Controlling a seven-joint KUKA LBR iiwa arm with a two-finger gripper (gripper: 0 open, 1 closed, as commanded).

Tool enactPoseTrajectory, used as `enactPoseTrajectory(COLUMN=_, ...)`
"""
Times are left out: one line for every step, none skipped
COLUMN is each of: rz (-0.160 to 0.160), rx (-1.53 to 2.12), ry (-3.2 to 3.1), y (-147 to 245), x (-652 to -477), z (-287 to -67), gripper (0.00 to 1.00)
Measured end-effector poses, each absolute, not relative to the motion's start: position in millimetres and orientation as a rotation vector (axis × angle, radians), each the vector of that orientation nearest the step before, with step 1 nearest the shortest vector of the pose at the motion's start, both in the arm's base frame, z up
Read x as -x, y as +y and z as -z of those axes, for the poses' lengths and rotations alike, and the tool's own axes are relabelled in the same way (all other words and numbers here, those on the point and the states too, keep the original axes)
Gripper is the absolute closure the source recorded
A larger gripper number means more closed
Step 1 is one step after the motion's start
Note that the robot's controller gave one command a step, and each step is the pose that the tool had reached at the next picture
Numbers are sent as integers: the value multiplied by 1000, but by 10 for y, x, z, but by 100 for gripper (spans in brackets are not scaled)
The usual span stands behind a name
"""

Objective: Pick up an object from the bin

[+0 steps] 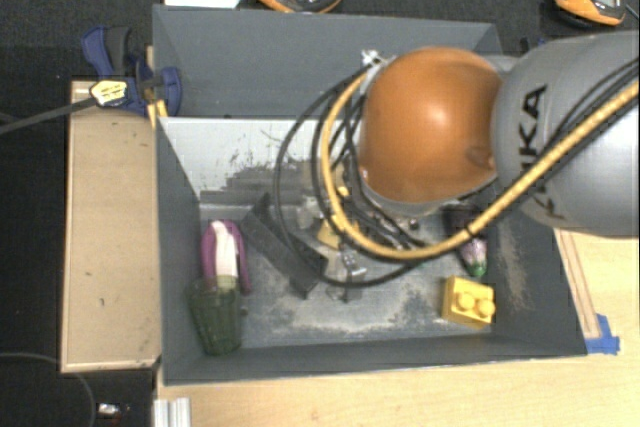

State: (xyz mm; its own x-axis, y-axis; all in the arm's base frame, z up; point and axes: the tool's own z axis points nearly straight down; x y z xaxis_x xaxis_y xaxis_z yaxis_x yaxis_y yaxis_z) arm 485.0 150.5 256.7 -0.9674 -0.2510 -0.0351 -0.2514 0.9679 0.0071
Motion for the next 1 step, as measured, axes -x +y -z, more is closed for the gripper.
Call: enactPoseTrajectory(rz=-3, rx=774, ry=2998, y=1457, x=-4783, z=-2586, gripper=0)
